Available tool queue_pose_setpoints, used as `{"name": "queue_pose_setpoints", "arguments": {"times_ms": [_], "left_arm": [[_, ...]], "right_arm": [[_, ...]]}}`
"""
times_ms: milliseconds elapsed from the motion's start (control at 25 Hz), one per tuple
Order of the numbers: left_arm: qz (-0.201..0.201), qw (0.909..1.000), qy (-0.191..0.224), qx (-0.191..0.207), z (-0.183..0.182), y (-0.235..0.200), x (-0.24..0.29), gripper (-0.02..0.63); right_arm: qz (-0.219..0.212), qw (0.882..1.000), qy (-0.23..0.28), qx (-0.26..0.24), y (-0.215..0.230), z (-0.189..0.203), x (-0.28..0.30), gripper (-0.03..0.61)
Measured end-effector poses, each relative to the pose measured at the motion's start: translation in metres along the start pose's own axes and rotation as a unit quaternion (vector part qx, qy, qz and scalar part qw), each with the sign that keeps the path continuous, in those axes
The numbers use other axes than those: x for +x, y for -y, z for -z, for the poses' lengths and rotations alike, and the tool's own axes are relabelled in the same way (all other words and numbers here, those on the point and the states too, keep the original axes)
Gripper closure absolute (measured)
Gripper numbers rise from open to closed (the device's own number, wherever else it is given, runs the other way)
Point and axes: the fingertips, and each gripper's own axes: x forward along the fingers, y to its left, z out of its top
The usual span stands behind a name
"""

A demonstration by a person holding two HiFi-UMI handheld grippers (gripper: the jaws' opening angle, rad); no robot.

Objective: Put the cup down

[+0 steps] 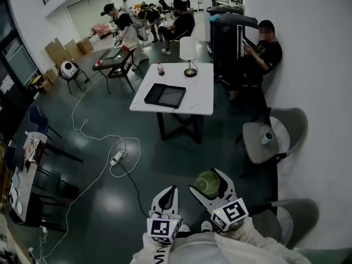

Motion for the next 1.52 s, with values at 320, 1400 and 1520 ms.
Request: {"name": "queue_pose_setpoints", "arguments": {"times_ms": [320,1400,1520], "left_arm": [[-0.031,0.9994,-0.01,0.014,-0.001,0.01,0.021,0.603],[-0.02,0.9988,-0.032,0.03,0.01,0.037,0.074,0.603],[-0.021,0.9989,-0.028,0.031,0.008,0.027,0.084,0.603]], "right_arm": [[-0.022,1.0,-0.009,0.007,0.028,0.003,0.005,0.176],[-0.036,0.999,-0.029,0.026,0.073,0.023,0.006,0.176],[-0.034,0.999,-0.03,0.026,0.079,0.023,0.018,0.176]]}}
